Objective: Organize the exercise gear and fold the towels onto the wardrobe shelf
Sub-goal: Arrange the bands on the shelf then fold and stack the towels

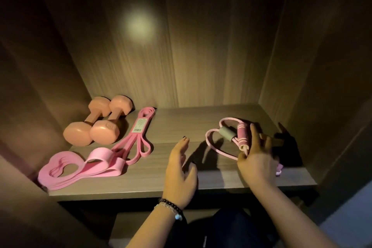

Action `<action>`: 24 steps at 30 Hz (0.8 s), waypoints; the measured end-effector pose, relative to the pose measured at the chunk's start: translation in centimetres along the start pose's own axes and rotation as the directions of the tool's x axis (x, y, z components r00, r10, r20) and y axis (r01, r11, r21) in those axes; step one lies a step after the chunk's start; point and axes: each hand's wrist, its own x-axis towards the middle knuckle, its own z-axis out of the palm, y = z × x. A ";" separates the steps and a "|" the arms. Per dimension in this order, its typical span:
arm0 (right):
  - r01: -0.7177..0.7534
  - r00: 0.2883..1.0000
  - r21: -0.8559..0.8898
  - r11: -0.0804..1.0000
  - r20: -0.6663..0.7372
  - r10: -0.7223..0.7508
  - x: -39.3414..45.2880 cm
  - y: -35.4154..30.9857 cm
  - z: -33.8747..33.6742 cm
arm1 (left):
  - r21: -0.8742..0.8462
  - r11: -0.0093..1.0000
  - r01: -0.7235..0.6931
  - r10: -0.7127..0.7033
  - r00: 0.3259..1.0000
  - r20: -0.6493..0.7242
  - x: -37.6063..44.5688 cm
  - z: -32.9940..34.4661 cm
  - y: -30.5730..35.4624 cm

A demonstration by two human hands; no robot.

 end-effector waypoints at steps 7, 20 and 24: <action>0.247 0.969 0.515 0.821 -0.152 -0.196 -6.7 -1.6 -5.5 | -0.462 0.857 0.228 -0.288 0.956 -0.063 -2.9 -0.4 7.7; 0.611 0.770 0.364 0.703 -0.069 -0.634 -17.0 -2.3 -7.4 | -0.626 0.730 0.275 -0.373 0.927 -0.029 -10.6 -5.4 12.4; 0.537 0.829 0.155 0.829 0.085 -0.553 -17.7 -3.2 -9.2 | -0.533 0.806 0.256 -0.337 0.939 -0.059 -11.0 -5.2 12.2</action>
